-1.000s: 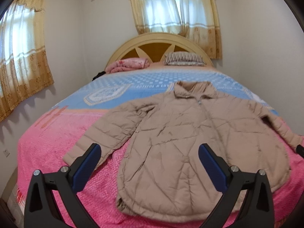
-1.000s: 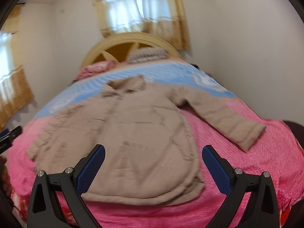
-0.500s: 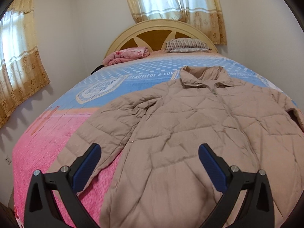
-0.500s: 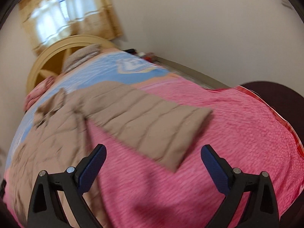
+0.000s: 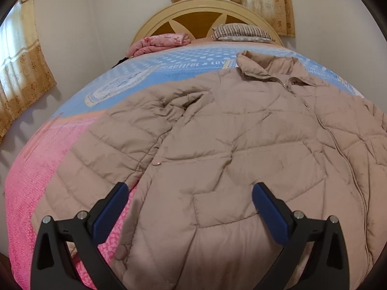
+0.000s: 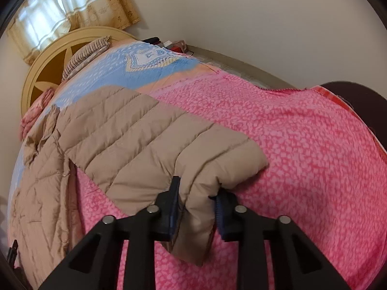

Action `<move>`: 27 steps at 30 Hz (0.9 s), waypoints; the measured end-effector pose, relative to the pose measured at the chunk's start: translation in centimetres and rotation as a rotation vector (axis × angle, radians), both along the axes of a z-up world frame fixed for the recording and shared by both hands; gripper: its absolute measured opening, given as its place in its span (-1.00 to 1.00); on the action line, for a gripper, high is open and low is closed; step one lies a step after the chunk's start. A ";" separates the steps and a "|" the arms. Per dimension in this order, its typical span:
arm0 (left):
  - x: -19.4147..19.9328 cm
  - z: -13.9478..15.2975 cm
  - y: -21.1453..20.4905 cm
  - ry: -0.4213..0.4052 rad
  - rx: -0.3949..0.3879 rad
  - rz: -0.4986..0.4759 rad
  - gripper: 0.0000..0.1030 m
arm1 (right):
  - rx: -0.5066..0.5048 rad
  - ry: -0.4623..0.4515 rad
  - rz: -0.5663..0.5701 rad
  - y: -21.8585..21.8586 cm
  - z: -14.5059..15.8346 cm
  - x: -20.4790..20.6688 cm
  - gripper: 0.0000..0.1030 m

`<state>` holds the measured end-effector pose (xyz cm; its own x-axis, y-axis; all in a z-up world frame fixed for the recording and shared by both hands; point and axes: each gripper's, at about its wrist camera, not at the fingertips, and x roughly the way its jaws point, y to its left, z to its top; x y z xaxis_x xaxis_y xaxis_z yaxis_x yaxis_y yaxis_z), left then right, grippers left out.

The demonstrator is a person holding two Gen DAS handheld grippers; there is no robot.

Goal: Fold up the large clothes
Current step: 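Lift the sleeve with the right tool, fold it across the jacket body, release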

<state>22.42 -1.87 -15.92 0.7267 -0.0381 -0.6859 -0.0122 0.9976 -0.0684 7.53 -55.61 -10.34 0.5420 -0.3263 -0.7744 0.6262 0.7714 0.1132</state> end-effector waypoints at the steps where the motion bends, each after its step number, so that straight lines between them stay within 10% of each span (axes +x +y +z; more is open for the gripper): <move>1: 0.1 0.1 0.2 -0.003 0.001 -0.003 1.00 | -0.032 0.005 -0.002 0.0 0.4 0.3 -0.68; 12: 0.1 1.5 1.5 -0.018 0.022 0.008 1.00 | -0.323 -0.042 -0.011 -2.7 10.8 3.8 -0.78; 27: -0.2 2.0 2.1 -0.033 0.009 -0.007 1.00 | -0.692 -0.164 0.291 11.3 19.2 11.1 -0.79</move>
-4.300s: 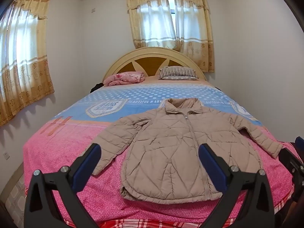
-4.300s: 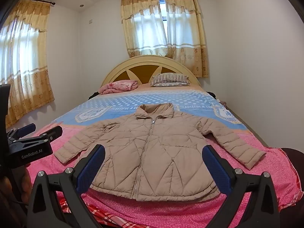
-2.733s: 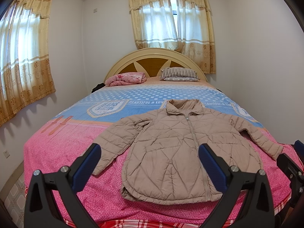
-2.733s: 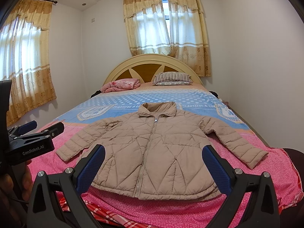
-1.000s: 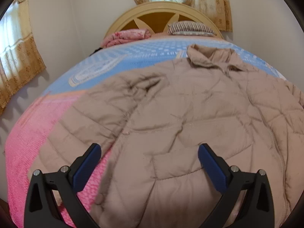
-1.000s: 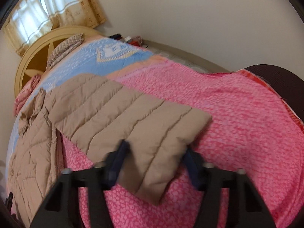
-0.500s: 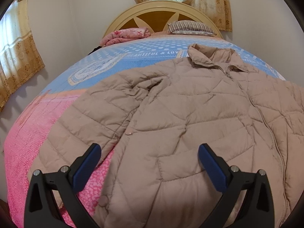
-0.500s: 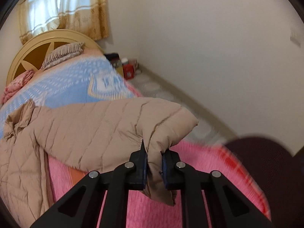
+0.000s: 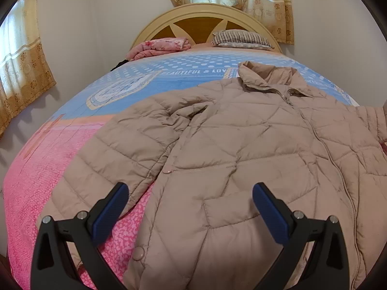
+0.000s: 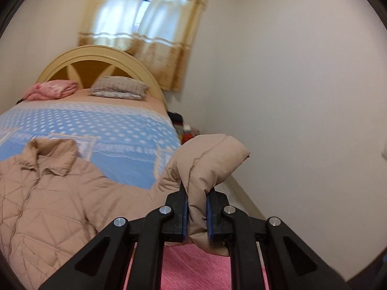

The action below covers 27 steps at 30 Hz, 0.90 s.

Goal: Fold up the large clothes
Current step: 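Lift the sleeve with the right tool, fold it across the jacket body, release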

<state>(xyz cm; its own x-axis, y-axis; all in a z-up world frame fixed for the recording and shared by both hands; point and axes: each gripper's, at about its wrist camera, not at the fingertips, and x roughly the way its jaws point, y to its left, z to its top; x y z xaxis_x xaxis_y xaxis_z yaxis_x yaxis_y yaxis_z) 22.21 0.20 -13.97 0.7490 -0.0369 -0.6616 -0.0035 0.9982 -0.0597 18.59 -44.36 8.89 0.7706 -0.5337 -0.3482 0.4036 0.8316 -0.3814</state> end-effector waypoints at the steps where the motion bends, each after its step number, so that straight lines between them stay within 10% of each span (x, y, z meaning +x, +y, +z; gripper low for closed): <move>1: 0.0 0.0 0.0 0.000 0.000 -0.002 1.00 | -0.019 -0.002 0.024 1.2 0.1 0.4 -0.79; 27: -0.2 1.4 2.2 -0.032 0.038 -0.002 1.00 | -0.149 0.145 0.454 20.3 -8.9 7.6 -0.80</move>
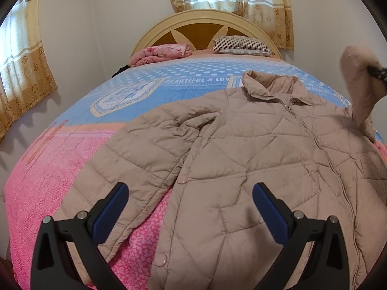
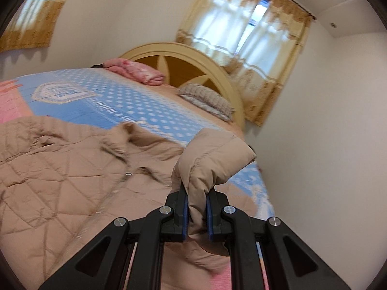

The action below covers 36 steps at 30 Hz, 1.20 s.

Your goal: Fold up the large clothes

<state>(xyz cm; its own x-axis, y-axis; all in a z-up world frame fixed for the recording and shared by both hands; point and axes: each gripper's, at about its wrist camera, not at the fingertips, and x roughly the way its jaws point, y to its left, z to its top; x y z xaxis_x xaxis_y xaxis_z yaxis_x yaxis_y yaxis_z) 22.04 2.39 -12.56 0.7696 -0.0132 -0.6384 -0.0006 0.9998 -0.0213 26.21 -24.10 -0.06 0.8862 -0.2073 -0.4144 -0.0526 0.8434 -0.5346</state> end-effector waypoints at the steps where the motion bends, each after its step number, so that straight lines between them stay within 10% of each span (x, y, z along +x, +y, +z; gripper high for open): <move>1: 0.1 0.0 0.0 0.000 0.002 0.000 1.00 | 0.001 0.017 0.016 0.8 -1.0 0.4 -0.80; 17: 1.2 0.2 1.0 0.006 0.035 0.024 1.00 | 0.092 0.222 0.098 7.5 -11.3 3.6 -0.79; 25: 1.6 0.8 0.9 0.012 0.053 0.033 1.00 | 0.209 0.293 0.163 7.9 -11.5 3.6 -0.74; 29: 1.8 2.4 0.5 -0.014 0.080 0.035 1.00 | 0.345 0.327 0.219 6.1 -9.5 2.3 0.32; 36: 3.1 6.0 -3.0 -0.070 0.065 0.000 1.00 | 0.528 0.184 0.056 -2.1 -5.1 -0.8 0.32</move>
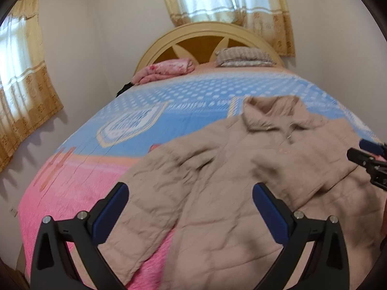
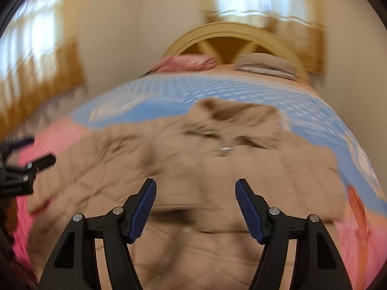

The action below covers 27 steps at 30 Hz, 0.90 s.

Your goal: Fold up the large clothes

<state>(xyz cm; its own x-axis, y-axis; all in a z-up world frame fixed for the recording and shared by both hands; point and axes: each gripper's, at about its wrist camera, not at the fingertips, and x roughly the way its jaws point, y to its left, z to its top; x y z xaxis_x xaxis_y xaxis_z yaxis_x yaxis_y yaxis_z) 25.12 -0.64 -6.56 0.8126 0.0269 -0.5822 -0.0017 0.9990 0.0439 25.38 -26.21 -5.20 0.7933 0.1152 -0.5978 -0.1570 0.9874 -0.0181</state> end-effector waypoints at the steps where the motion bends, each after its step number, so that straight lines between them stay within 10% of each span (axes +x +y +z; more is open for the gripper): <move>1: 0.2 0.3 -0.8 -0.002 0.000 -0.010 1.00 | -0.025 0.006 -0.046 -0.9 -0.3 0.0 0.31; 3: 0.7 0.7 -2.6 -0.012 -0.009 -0.025 1.00 | -0.042 0.034 -0.082 -2.2 -1.2 0.2 -0.16; 7: 2.8 0.3 -7.5 -0.043 0.045 -0.058 1.00 | -0.046 0.118 -0.103 -3.2 -4.6 -0.2 -0.21; 14: 7.2 -8.4 -13.4 0.025 0.438 -0.062 1.00 | 0.053 0.065 -0.224 -9.6 -1.7 0.1 -0.22; 20: 8.8 -11.1 -10.2 0.129 0.369 -0.014 1.00 | 0.144 0.030 -0.355 -14.7 -0.1 4.8 -0.22; 27: 8.5 -6.3 -9.6 0.083 0.265 0.013 1.00 | 0.059 0.249 -0.283 -12.5 -7.3 9.4 -0.22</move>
<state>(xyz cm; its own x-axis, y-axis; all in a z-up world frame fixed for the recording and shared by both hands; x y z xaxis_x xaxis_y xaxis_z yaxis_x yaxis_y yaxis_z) 33.62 -10.27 -12.83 0.7608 0.1971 -0.6183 0.0002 0.9527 0.3039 34.80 -38.71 -12.54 0.6299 -0.0479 -0.7752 0.1301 0.9905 0.0445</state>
